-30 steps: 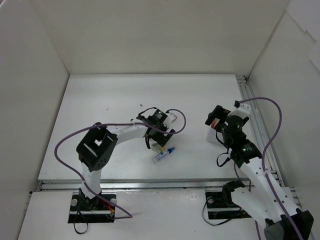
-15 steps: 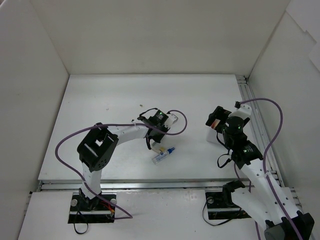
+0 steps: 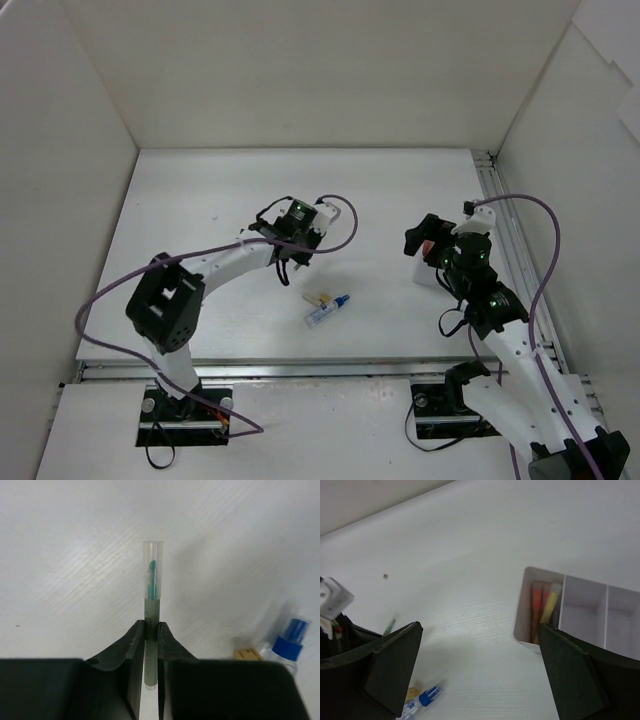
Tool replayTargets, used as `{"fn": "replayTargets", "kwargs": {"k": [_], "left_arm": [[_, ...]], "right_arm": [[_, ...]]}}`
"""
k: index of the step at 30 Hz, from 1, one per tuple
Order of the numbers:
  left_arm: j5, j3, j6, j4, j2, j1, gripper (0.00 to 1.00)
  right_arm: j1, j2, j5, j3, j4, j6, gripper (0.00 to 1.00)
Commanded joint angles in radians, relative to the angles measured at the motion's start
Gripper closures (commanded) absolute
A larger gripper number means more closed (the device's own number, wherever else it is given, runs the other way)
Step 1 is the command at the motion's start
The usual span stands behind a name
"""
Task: Sort the stationery into containers
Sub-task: Pick up the pen from the center of the board, then place the pen in the storage box.
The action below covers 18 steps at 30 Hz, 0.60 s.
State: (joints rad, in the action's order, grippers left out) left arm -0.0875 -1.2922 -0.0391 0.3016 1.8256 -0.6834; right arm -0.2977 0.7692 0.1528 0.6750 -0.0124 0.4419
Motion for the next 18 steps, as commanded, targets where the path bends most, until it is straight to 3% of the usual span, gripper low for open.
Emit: {"fn": "replayTargets", "kwargs": {"k": [1, 4, 8, 18], "left_arm": [[-0.038, 0.005, 0.033, -0.077, -0.279, 0.005, 1.0], [-0.113, 0.102, 0.035, -0.165, -0.452, 0.005, 1.0], [-0.181, 0.168, 0.031, -0.217, -0.583, 0.015, 0.98], [-0.193, 0.159, -0.007, -0.216, -0.557, 0.005, 1.0]], "right_arm": [[0.003, 0.036, -0.192, 0.064, 0.071, 0.007, 0.02], [-0.032, 0.085, -0.375, 0.089, 0.138, 0.006, 0.02], [-0.159, 0.174, -0.397, 0.124, 0.272, 0.029, 0.02], [-0.267, 0.288, -0.332, 0.132, 0.569, 0.119, 0.02]]}}
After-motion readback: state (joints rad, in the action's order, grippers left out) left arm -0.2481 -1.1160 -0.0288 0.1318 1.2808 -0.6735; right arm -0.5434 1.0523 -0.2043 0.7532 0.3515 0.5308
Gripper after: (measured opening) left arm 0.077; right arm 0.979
